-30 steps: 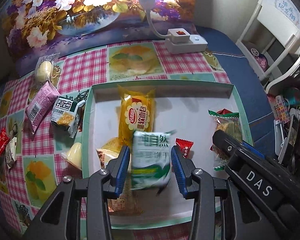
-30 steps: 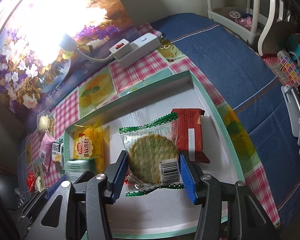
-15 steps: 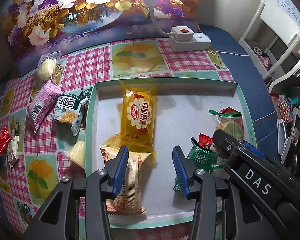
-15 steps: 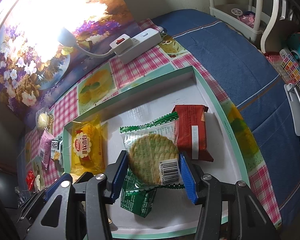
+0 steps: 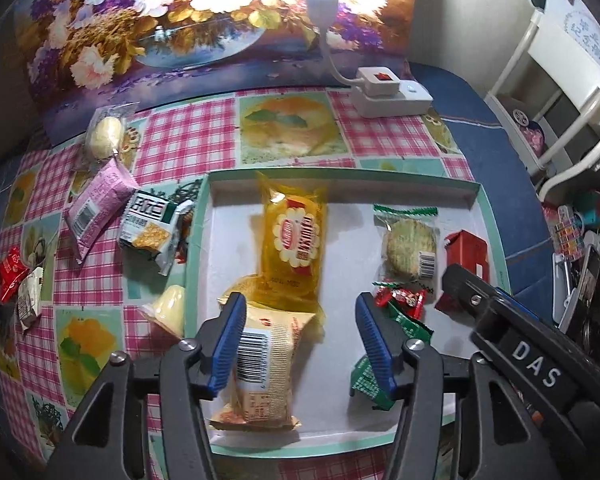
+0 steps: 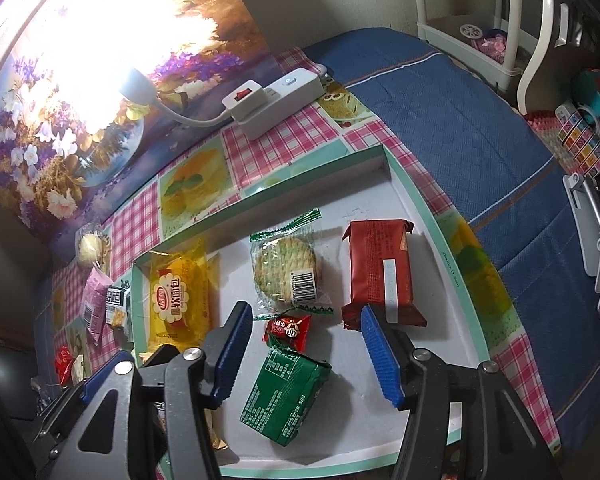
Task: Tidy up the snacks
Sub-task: 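Withdraw both tools from the tray back toward the snack pile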
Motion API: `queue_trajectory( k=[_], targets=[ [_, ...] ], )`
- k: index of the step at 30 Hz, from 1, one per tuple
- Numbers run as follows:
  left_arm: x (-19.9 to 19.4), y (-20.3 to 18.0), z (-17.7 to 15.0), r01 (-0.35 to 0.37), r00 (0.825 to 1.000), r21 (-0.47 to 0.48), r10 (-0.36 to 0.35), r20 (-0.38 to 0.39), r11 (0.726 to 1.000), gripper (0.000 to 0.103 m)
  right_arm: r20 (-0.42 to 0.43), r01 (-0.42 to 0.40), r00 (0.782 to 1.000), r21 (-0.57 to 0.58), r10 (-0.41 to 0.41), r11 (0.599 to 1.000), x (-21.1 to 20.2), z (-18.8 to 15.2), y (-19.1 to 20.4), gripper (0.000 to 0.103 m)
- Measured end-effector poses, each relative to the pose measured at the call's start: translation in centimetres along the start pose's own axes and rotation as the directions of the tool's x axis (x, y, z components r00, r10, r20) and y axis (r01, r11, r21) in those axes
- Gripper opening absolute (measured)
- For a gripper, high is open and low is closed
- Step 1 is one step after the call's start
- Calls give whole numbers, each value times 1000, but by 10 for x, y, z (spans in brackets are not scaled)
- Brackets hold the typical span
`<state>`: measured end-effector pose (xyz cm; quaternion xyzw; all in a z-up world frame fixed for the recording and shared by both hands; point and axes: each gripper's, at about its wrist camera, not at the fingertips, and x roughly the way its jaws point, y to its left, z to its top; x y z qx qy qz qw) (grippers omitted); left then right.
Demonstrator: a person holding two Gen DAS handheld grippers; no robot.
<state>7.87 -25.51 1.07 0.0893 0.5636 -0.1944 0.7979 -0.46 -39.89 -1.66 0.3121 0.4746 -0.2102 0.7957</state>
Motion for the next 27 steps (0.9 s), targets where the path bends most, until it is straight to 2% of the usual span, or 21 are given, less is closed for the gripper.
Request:
queue_trajectory(
  k=[8,10,11,12,19,23,25,27],
  targets=[
    [-8,38,5,-21,999,-120,26,37,993,62,-6,2,1000,-31,-2,1000,1,-2,8,61],
    [-10,54,6,-36,998,-166,44,47,985,70,-10,0,1000,-50,0,999,1,-3,14,61],
    [-11,61,5,-45,997,-187,55,51,981,83,-13,-6,1000,-70,5,997,2,-4,20,61],
    [-12,71,5,-57,996,-215,71,56,975,86,-15,-11,1000,-84,9,996,2,-5,25,63],
    [-14,132,-1,-132,987,-365,156,37,922,86,-17,-43,999,-190,40,981,2,-19,67,81],
    [-16,165,-7,-196,975,-421,222,13,886,86,-11,-55,998,-238,54,970,2,-26,85,86],
    [-18,182,-11,-222,969,-446,249,3,867,87,-10,-65,998,-260,64,963,3,-29,93,100],
    [-19,195,-14,-240,963,-469,268,-7,850,88,-12,-79,997,-272,79,959,4,-32,98,103]
  ],
)
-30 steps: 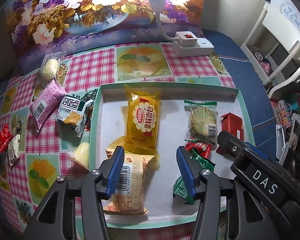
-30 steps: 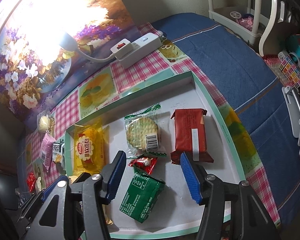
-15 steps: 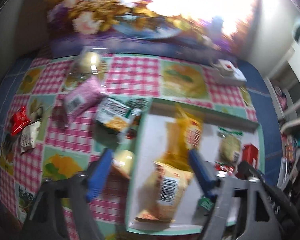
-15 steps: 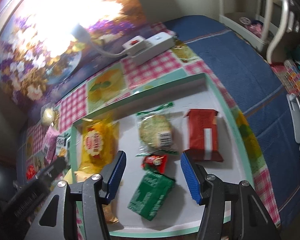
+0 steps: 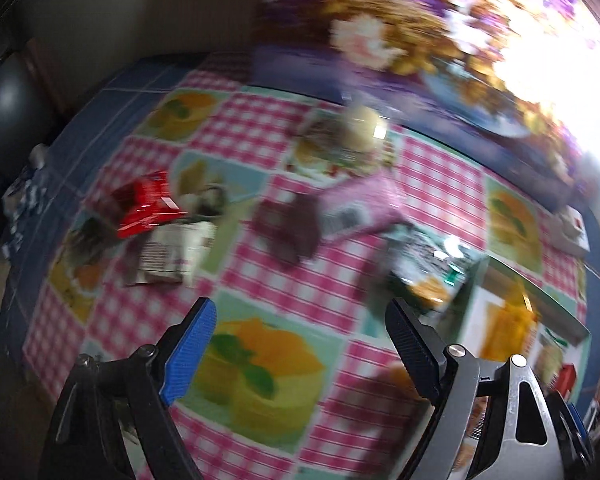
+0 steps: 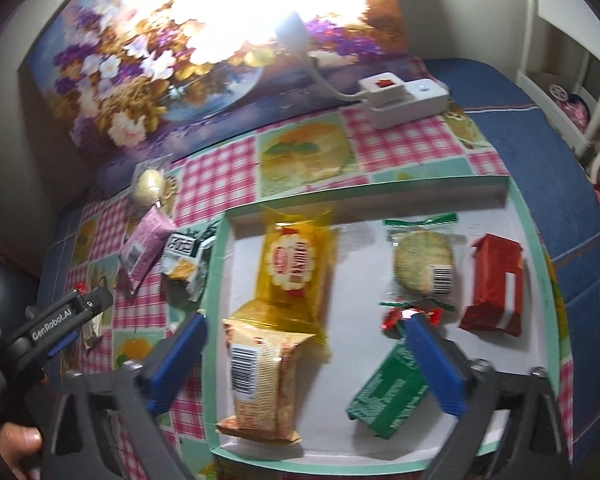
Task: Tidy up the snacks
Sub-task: 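Withdraw both tools from the tray back toward the snack pile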
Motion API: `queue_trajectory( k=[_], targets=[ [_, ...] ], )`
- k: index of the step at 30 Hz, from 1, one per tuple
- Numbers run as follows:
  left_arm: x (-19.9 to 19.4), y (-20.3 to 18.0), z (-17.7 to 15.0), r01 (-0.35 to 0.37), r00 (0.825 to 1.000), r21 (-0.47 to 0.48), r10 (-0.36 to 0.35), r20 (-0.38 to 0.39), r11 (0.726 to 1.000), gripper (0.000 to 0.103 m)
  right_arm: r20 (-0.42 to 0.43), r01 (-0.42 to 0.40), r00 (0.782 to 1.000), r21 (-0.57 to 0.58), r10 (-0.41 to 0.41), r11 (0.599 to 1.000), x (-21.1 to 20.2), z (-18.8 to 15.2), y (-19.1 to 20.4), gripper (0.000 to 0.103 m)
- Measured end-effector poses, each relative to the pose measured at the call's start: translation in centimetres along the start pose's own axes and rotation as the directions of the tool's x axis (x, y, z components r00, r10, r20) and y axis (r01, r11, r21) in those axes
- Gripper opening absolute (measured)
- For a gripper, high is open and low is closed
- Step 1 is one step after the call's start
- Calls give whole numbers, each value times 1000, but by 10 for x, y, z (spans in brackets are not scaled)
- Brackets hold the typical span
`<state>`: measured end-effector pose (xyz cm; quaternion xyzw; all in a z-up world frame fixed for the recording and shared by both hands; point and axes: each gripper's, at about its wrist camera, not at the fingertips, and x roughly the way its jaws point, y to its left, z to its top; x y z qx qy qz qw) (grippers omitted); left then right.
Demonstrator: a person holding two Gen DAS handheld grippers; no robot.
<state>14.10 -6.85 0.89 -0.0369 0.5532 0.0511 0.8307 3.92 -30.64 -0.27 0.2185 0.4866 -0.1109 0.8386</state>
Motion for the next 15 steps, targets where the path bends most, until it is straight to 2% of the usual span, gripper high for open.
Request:
queue_trajectory(
  k=[2,6,15],
  targets=[
    [1,14,3,-16,1000,-28,16,3,999,92,5,-3,1000,-5,3,1000,3,0,4,103],
    [3,33,10,-33,999,-59,34,9,998,92,22,10,1000,-21,-10,1000,5,1,9,103],
    [0,64,25,-10,1000,-109,13,28,994,92,86,-55,995,-44,59,998,8,13,40,103]
  ],
)
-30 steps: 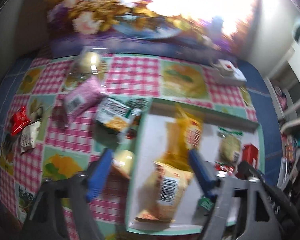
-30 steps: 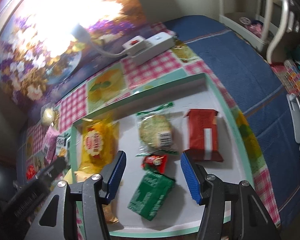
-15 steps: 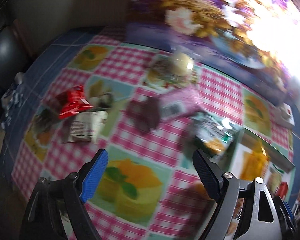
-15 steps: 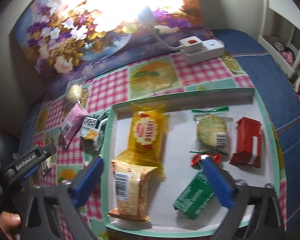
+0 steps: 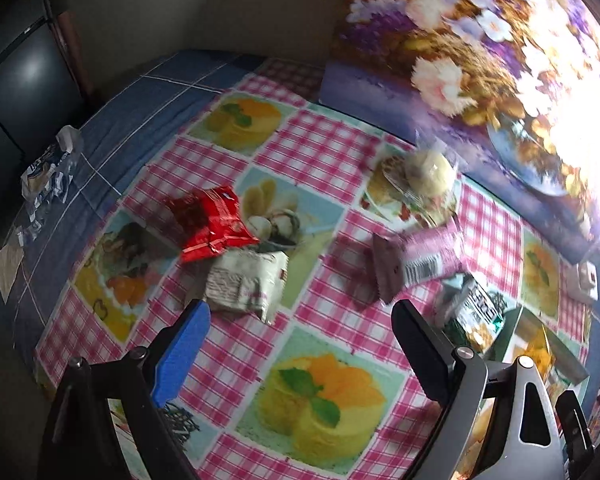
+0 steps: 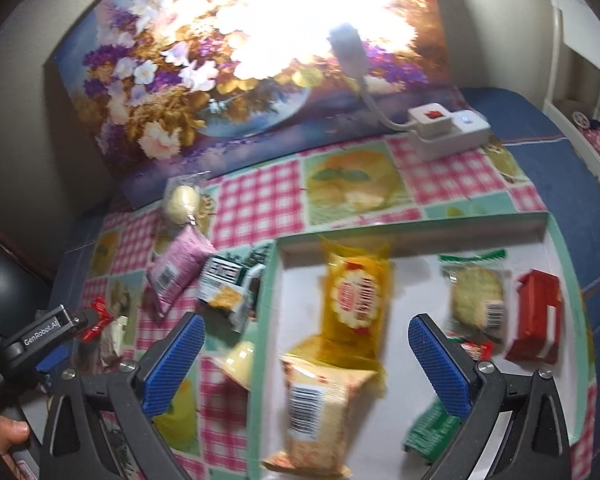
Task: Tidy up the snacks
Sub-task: 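Withdraw both tools from the tray back toward the snack pile, then grasp the white bread packet with the left tool while the right tool grasps the yellow pudding cup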
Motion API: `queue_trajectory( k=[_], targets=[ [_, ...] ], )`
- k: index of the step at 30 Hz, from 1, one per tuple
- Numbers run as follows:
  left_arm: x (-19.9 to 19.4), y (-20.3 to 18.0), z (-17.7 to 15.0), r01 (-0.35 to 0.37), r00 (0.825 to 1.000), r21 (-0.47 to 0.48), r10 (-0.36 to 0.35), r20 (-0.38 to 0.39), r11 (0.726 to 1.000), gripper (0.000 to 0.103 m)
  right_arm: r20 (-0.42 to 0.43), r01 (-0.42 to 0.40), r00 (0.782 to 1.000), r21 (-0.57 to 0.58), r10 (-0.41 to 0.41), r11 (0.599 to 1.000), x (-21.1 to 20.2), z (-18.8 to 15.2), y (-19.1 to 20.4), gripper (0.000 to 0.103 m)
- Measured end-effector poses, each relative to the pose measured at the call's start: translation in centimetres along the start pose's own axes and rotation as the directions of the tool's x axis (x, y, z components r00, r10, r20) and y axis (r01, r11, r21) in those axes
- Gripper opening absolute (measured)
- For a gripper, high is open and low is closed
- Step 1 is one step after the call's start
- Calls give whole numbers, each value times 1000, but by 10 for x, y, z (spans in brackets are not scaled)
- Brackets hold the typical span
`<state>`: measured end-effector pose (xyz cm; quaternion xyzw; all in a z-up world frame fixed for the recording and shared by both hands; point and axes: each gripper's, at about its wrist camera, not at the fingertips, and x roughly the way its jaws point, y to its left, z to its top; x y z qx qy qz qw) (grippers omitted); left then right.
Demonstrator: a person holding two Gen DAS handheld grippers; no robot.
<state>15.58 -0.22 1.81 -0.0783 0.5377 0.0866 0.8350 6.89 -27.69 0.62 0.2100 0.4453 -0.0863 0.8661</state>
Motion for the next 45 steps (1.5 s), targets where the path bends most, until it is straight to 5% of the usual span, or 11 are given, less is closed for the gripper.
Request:
queue_trajectory(
  k=[20,31,40,45],
  targets=[
    [64,57,18,-46,994,-72,38,-106,996,92,-150,-51,989,-247,14,968,58,-24,86,102],
    [90,78,23,-16,992,-93,4,-129,996,92,-177,-59,984,-272,10,960,64,-29,95,80],
    [110,58,17,28,986,-37,-33,-162,999,92,-196,-71,980,-265,19,962,64,-31,94,74],
    [109,44,12,18,985,-2,-18,-173,1000,90,-221,-84,975,-236,31,968,66,-35,88,60]
  ],
)
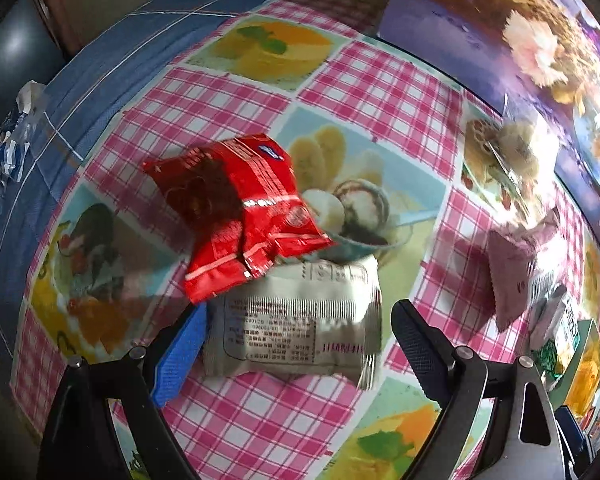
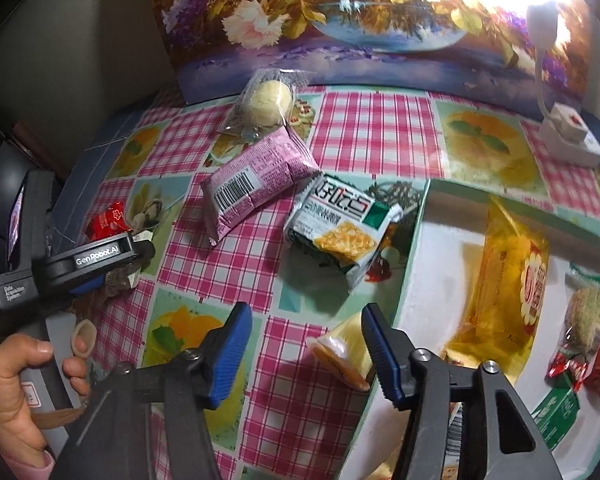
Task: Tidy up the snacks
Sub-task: 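Grasp the white bread packet with the left tool while the right tool grasps the yellow pudding cup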
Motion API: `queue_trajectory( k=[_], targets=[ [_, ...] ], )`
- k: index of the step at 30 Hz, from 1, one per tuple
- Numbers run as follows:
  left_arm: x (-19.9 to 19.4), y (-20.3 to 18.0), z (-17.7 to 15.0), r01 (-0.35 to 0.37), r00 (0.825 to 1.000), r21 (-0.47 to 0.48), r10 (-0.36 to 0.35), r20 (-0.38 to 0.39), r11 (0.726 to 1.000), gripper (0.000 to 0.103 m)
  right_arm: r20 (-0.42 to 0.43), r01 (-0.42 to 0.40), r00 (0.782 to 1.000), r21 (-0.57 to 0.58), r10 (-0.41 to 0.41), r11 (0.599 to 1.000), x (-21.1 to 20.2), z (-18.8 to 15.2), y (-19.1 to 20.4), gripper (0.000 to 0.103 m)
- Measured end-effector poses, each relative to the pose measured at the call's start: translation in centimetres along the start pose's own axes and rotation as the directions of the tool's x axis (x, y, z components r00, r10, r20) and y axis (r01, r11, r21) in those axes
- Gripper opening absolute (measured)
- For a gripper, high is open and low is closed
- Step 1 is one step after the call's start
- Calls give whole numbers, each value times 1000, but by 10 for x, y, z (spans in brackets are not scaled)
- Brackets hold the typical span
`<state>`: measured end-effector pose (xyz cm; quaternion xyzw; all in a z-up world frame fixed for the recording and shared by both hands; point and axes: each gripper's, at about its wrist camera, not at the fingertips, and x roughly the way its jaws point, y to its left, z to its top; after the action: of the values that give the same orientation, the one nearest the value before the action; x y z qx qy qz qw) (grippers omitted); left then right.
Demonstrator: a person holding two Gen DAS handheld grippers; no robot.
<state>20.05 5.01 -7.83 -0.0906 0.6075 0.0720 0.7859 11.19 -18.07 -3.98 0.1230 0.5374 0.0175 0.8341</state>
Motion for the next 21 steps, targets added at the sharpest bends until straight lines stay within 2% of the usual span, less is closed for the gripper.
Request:
queue_trajectory(
  k=[3,10,13,16,18,21],
  targets=[
    [-2,-11,-6,-12,1000,25,12,-3,1000,82,-4,4,1000,-5,-4,1000,1,-2,0,60],
    [-4,-46,-31,-13,999,90,16,-31,996,78,-21,12,1000,-7,-12,1000,2,-7,-1,60],
    [-7,-64,-45,-3,999,125,9,-43,992,72,-37,-13,999,-15,13,1000,2,-11,2,60],
    [-8,-84,-58,5,998,154,3,-55,988,71,-48,-49,998,-21,48,999,1,-15,7,60],
    [-9,-96,-66,2,998,181,9,-59,984,71,-53,-35,998,-36,33,999,1,-18,8,60],
    [-11,-101,-73,9,998,167,2,-64,986,69,-58,-5,998,-53,2,999,3,-22,10,60]
  ],
)
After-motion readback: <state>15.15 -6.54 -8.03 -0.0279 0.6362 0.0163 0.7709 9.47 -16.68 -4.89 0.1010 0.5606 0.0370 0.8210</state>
